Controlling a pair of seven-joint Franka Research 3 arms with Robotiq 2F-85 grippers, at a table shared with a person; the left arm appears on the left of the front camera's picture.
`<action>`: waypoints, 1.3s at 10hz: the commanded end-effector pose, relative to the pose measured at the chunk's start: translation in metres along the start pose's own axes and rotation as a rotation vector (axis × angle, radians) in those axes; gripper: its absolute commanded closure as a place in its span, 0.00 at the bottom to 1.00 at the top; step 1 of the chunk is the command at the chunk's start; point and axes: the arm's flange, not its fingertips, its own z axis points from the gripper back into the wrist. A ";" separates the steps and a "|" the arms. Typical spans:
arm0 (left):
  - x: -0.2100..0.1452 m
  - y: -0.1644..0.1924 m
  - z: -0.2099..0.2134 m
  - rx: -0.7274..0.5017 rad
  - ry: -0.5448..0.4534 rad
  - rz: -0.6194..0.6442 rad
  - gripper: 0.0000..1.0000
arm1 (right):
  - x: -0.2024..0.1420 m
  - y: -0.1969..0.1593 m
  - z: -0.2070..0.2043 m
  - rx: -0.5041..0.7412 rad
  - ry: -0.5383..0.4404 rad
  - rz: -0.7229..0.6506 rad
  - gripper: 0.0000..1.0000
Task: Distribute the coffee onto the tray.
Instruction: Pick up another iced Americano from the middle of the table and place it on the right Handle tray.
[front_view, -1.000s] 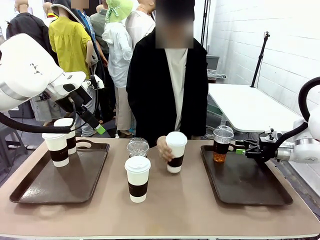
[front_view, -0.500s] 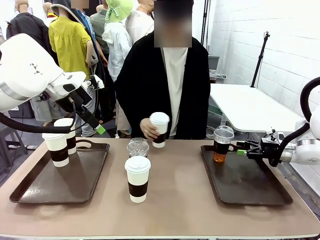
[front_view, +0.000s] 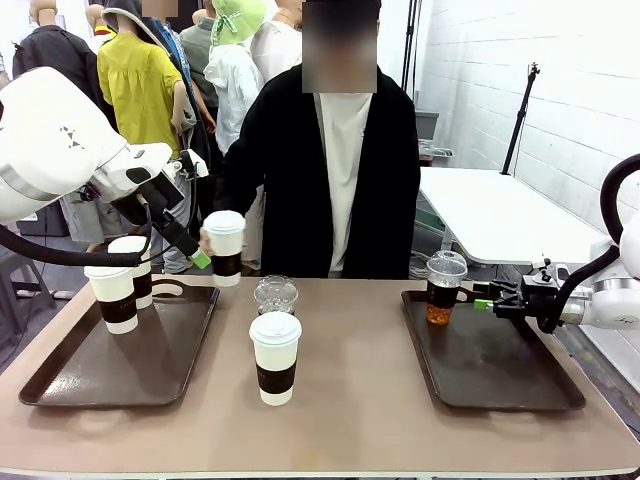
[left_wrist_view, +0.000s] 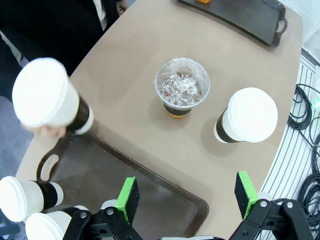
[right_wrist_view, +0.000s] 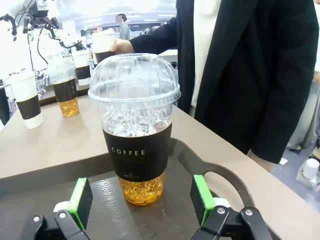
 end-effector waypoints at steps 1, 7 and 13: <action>-0.002 0.001 0.002 -0.014 -0.005 -0.005 0.00 | 0.000 0.000 0.000 0.000 0.000 0.000 0.00; -0.002 0.001 0.002 -0.014 -0.005 -0.005 0.00 | 0.000 0.057 -0.008 0.017 0.005 0.017 0.00; -0.002 0.001 0.002 -0.014 -0.005 -0.005 0.00 | -0.006 0.137 -0.036 0.088 0.028 0.036 0.00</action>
